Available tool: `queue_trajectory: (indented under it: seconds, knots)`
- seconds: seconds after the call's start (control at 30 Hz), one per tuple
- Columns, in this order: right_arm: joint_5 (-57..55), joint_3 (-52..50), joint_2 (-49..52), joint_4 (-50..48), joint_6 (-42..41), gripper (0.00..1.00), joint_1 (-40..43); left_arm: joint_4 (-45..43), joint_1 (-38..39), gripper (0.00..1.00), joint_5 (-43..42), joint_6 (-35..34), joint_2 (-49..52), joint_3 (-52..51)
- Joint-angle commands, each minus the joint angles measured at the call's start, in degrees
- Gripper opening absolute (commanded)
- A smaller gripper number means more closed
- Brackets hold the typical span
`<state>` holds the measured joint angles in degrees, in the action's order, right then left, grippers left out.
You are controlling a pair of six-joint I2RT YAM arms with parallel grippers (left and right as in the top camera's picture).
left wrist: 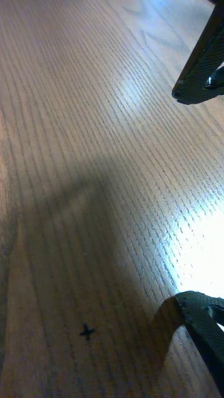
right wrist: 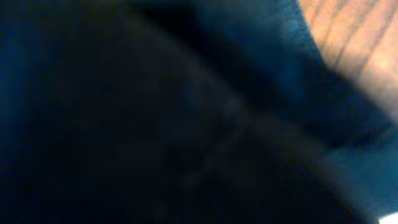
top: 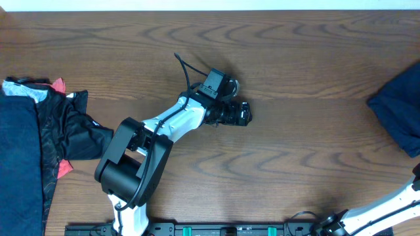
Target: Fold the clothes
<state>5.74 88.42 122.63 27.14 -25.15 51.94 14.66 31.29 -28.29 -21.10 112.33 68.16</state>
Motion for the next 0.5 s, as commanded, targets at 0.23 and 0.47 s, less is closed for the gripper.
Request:
queue_trajectory:
  seconds: [0.23, 0.47]
  knots:
    - [5.05, -0.13, -5.01, 1.49, 3.32, 0.99, -2.40, 1.29, 0.04, 0.98, 0.90, 0.81, 0.92, -0.52]
    - [1.60, 0.46, -14.97, 0.90, 4.20, 0.99, -4.79, 1.33, 0.04, 0.98, 0.90, 0.96, 0.92, -0.52]
